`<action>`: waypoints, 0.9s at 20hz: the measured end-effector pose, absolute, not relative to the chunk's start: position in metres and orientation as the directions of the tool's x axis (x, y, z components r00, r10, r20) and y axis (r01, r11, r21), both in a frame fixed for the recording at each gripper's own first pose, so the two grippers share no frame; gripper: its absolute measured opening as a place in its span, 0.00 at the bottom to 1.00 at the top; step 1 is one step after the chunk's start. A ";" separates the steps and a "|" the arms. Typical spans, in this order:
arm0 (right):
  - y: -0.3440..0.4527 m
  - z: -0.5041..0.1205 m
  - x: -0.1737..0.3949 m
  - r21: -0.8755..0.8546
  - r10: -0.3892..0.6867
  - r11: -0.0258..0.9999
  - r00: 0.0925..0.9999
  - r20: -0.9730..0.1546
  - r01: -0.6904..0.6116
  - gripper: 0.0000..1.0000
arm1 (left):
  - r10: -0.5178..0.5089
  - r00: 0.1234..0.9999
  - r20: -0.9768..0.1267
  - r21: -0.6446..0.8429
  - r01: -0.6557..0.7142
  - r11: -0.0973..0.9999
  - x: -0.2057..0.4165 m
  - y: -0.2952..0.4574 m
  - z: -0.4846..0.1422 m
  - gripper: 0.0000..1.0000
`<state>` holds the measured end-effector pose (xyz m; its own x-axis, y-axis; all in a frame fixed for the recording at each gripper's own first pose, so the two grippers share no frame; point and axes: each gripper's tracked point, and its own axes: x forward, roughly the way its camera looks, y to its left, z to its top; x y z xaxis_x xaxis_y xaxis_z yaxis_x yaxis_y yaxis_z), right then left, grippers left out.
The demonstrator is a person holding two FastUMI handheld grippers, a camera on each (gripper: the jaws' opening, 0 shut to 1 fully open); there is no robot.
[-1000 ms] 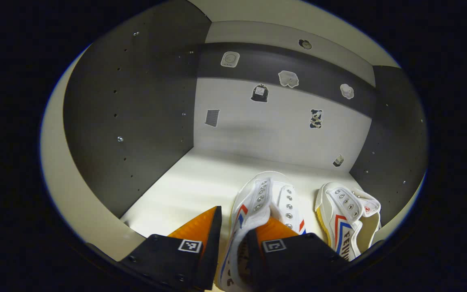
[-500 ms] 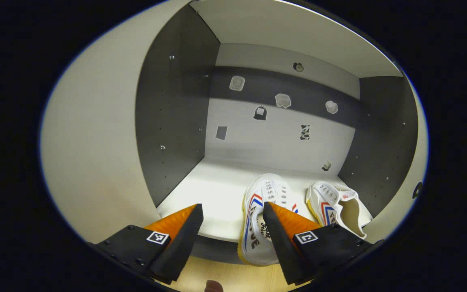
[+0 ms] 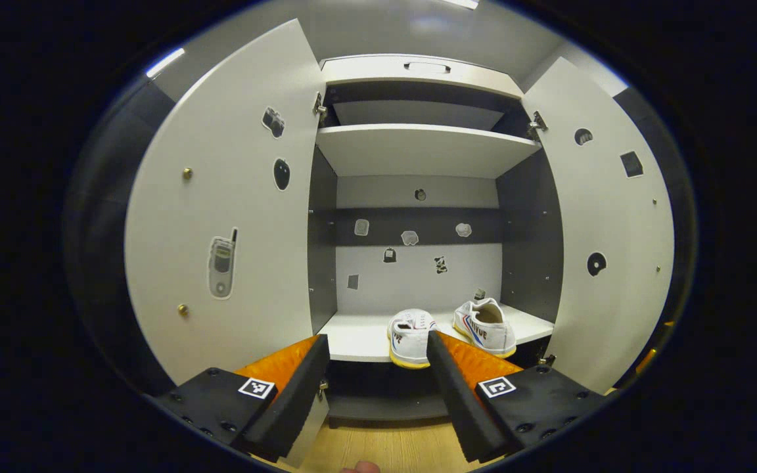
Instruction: Grab one shoe with the right hand and put it into the shoe cabinet, grab the other shoe with the left hand and put it into the shoe cabinet; then close the right door with the right hand and the left door with the left hand.
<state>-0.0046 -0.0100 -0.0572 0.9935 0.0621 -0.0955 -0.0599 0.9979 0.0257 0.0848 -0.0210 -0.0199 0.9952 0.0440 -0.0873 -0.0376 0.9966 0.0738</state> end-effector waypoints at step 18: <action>-0.074 0.055 -0.025 -0.018 -0.034 0.999 0.999 0.016 0.034 0.92 | 0.009 0.999 -0.037 -0.005 -0.009 1.000 -0.031 -0.041 -0.043 0.97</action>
<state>-0.0248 -0.0738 0.0549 0.9993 -0.0337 0.0158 0.0340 0.9992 -0.0185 -0.0312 -0.0411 -0.0434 0.9993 0.0085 -0.0367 -0.0087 0.9999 -0.0051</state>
